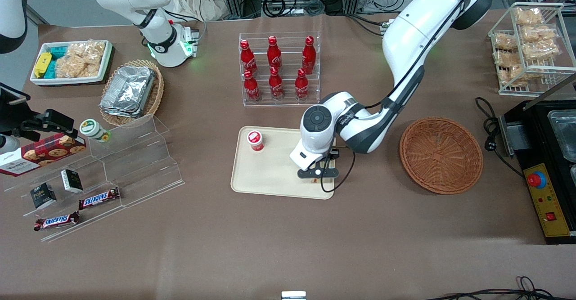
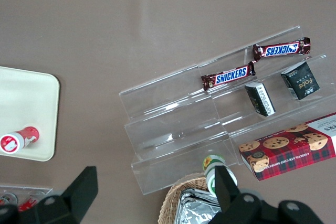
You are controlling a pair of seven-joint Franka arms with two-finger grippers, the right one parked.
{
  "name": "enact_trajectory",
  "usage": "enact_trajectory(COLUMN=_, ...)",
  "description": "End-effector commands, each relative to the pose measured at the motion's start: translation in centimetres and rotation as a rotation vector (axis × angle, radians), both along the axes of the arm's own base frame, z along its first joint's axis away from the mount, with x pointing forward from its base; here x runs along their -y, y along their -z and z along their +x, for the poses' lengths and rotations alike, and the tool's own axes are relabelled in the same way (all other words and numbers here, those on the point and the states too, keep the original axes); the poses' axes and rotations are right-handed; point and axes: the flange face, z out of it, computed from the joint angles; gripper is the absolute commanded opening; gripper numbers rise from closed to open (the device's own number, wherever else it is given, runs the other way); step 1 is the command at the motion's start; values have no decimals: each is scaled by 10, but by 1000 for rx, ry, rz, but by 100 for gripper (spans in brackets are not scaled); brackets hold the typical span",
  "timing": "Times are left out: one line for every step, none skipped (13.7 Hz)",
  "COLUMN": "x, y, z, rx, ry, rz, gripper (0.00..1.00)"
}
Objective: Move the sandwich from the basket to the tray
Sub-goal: 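Lower the sandwich onto the tray and open the left gripper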
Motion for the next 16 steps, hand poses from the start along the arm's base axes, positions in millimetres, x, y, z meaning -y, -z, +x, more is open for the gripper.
enact_trajectory(x=5, y=0, z=8, rx=29, ry=-7, rz=0, gripper=88)
enact_trajectory(x=5, y=-5, z=9, rx=32, ry=-15, rz=-4, gripper=100)
enact_trajectory(x=2, y=-16, z=14, rx=48, ry=-56, rz=-13, gripper=100)
enact_trajectory(x=0, y=-45, z=18, rx=84, ry=-113, rz=-33, gripper=100)
enact_trajectory(x=-9, y=-72, z=25, rx=118, ry=-175, rz=-45, gripper=100)
enact_trajectory(x=-23, y=-108, z=33, rx=163, ry=-255, rz=-65, gripper=100)
enact_trajectory(x=-35, y=-136, z=36, rx=195, ry=-327, rz=-68, gripper=100)
enact_trajectory(x=-52, y=-166, z=41, rx=225, ry=-396, rz=-71, gripper=100)
enact_trajectory(x=-75, y=-194, z=49, rx=239, ry=-450, rz=-78, gripper=100)
enact_trajectory(x=-97, y=-221, z=54, rx=247, ry=-492, rz=-88, gripper=100)
enact_trajectory(x=-117, y=-241, z=55, rx=258, ry=-520, rz=-88, gripper=100)
enact_trajectory(x=-138, y=-255, z=56, rx=267, ry=-528, rz=-68, gripper=100)
enact_trajectory(x=-155, y=-265, z=55, rx=252, ry=-516, rz=-55, gripper=100)
enact_trajectory(x=-172, y=-275, z=56, rx=225, ry=-493, rz=-52, gripper=100)
enact_trajectory(x=-201, y=-282, z=61, rx=183, ry=-461, rz=-43, gripper=100)
enact_trajectory(x=-223, y=-287, z=61, rx=139, ry=-411, rz=-32, gripper=100)
